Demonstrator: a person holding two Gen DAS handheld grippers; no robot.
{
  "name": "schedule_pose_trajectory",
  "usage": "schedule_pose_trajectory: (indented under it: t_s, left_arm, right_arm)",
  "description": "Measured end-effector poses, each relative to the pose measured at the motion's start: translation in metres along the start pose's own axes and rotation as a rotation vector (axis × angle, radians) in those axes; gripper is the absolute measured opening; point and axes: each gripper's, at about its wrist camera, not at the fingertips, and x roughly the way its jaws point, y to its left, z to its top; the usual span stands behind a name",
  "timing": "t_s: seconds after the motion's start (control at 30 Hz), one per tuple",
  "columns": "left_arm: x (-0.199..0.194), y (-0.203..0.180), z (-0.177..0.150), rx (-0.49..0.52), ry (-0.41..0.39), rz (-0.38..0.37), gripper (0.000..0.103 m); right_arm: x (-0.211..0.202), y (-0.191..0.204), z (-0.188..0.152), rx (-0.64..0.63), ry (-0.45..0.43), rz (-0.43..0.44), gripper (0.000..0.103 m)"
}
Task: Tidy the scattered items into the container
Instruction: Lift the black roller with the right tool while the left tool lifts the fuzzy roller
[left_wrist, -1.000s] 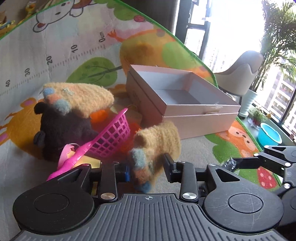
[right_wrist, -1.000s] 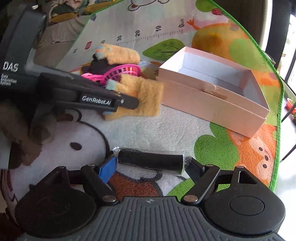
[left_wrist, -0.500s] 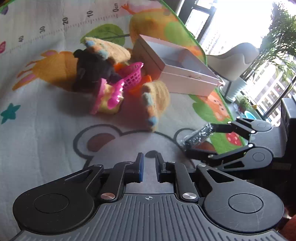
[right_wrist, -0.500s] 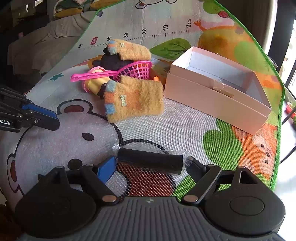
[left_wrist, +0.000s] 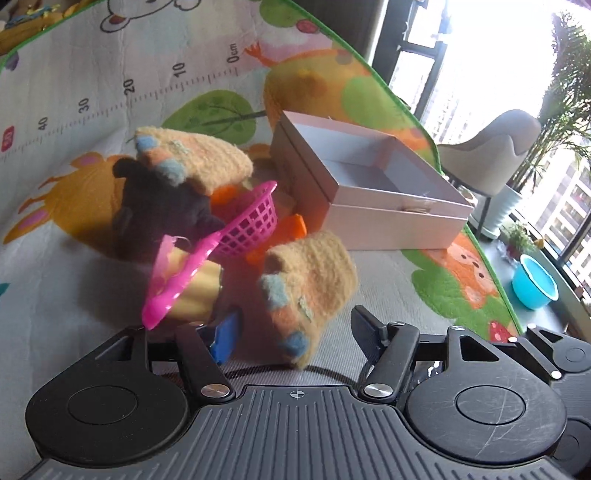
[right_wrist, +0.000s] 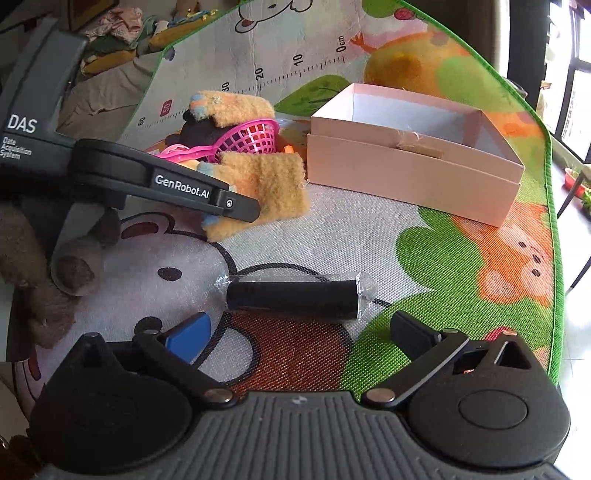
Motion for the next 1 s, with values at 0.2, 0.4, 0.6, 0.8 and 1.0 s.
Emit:
schedule_pose_trajectory:
  t_s: [0.2, 0.4, 0.6, 0.8, 1.0]
  left_arm:
    - [-0.014, 0.006, -0.010, -0.011, 0.070, -0.059, 0.016]
    - [-0.067, 0.029, -0.047, -0.105, 0.195, -0.125, 0.020]
    - [-0.103, 0.007, -0.063, 0.223, 0.063, 0.084, 0.062]
    - [-0.094, -0.017, -0.065, 0.410, 0.011, 0.132, 0.081]
    - [-0.101, -0.021, -0.063, 0.509, -0.035, 0.183, 0.095]
  right_arm:
    - [-0.003, 0.001, -0.003, -0.039, -0.014, 0.010, 0.103]
    - [-0.003, 0.003, -0.005, -0.042, -0.020, 0.002, 0.103]
    - [-0.004, 0.004, -0.004, -0.043, -0.017, -0.006, 0.103]
    - [-0.007, 0.009, 0.004, -0.016, -0.022, -0.012, 0.103]
    - [0.005, 0.012, 0.020, -0.061, 0.023, -0.027, 0.083]
